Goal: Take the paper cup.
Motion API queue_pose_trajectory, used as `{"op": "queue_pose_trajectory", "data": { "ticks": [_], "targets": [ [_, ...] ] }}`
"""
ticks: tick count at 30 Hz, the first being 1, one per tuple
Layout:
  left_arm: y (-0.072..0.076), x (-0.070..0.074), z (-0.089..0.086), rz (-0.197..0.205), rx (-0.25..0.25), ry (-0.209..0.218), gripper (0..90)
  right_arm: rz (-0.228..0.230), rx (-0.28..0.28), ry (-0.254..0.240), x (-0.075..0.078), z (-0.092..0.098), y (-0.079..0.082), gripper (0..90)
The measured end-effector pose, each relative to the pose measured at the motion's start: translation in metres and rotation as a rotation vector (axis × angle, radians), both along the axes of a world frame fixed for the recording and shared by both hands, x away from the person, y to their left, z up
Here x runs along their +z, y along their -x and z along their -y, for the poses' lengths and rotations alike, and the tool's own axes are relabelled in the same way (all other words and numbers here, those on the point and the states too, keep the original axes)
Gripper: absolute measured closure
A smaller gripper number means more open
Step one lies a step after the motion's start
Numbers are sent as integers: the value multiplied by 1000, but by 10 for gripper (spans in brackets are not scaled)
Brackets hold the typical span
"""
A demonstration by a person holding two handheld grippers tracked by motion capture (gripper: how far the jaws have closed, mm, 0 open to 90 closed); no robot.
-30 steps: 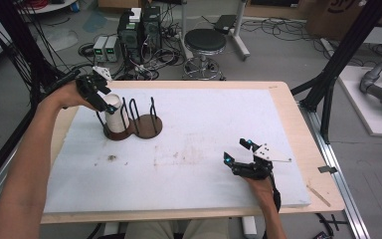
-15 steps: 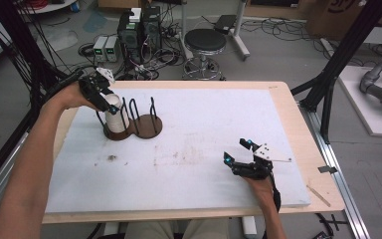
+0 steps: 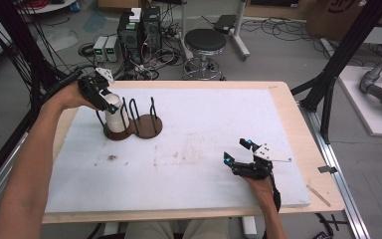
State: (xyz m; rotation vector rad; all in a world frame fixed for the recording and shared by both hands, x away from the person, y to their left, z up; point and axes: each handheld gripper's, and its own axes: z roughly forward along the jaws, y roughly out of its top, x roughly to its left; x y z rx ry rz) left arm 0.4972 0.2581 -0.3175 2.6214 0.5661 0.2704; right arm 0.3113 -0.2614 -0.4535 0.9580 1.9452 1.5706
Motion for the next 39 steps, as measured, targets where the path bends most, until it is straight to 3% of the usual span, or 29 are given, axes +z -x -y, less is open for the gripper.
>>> {"op": "queue_pose_trajectory", "data": {
  "ticks": [17,39],
  "targets": [
    [1,1,-1,-5,9,-1,327,-3,2,0,0,0,-1,157],
    [5,12,-8,8,38,48,335,-6,1,5,0,0,-1,157]
  ]
}}
